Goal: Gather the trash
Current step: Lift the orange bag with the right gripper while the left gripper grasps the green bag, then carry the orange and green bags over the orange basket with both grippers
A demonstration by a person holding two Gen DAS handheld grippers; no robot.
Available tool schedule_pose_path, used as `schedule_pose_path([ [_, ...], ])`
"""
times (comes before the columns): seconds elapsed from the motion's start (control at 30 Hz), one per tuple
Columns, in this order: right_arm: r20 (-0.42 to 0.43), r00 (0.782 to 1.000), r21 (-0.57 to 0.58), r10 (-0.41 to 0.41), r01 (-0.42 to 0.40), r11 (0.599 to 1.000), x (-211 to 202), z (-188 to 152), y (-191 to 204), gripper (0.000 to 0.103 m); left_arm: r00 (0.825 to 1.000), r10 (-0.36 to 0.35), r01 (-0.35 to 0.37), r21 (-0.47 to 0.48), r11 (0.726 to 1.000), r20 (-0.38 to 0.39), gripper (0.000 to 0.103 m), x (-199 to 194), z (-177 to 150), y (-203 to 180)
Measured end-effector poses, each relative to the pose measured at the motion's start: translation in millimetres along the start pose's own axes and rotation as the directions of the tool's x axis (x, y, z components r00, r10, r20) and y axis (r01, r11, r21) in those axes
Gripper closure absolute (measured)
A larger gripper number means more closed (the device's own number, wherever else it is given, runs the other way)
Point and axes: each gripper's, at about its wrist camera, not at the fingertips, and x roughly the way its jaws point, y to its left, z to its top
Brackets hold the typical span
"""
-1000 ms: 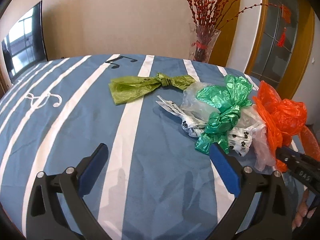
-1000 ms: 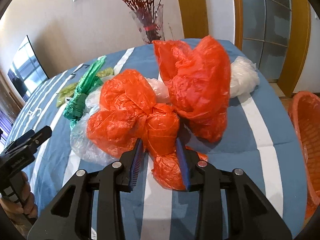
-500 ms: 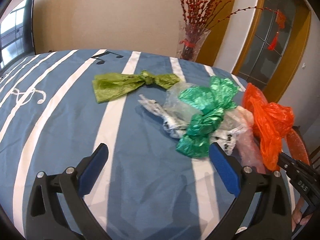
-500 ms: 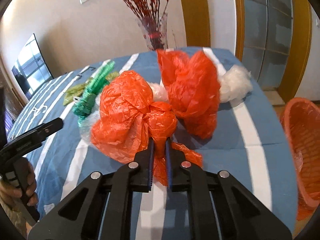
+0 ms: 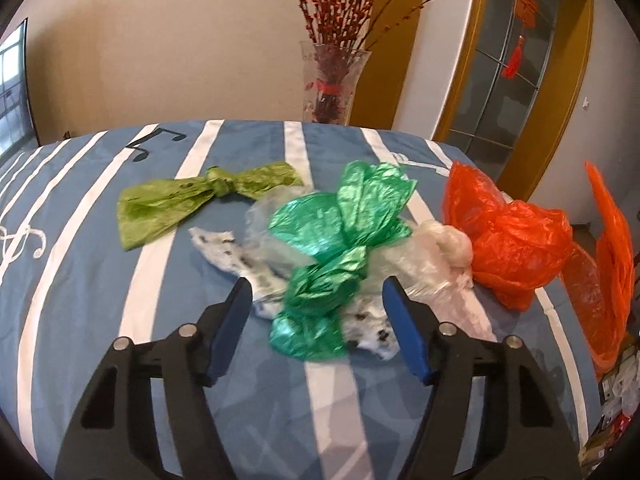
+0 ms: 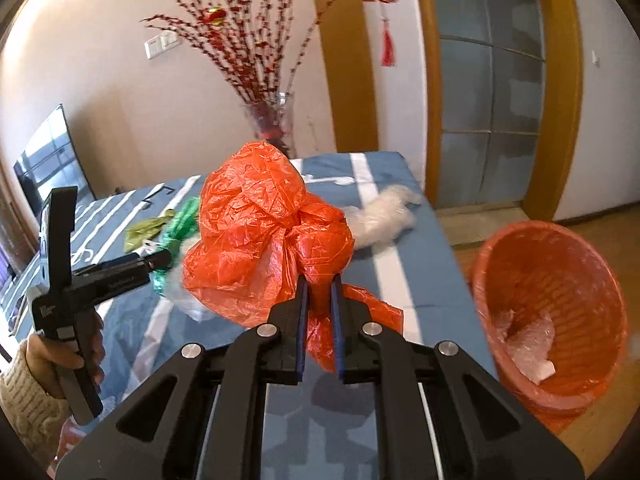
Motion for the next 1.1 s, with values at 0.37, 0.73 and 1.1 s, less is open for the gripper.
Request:
schedule_pose_path([
  [0.37,-0.015,1.000,0.052,-0.022,0.023,0.998,-7.6,-8.2,-23.6,0.092,0.999,-0.022,0.022,0.010,1.000,-0.023,0.070,13.8,3.2,-3.8],
  [0.73,-0.001,1.000,0.076,-0.029,0.029,0.997,-17.3,-12.7,-36.1,0.092,0.999,-0.037,0.036,0.036,0.999,0.009,0.076,-4.5,2.6,-10.8],
  [1.1,0.036,0.998,0.112,-0.041,0.037,0.993,-34.0,-11.2,-55.1,0.092,0.997,-0.052,0.047,0.076,0.996,0.065,0.076,-36.3,10.2,-29.2],
])
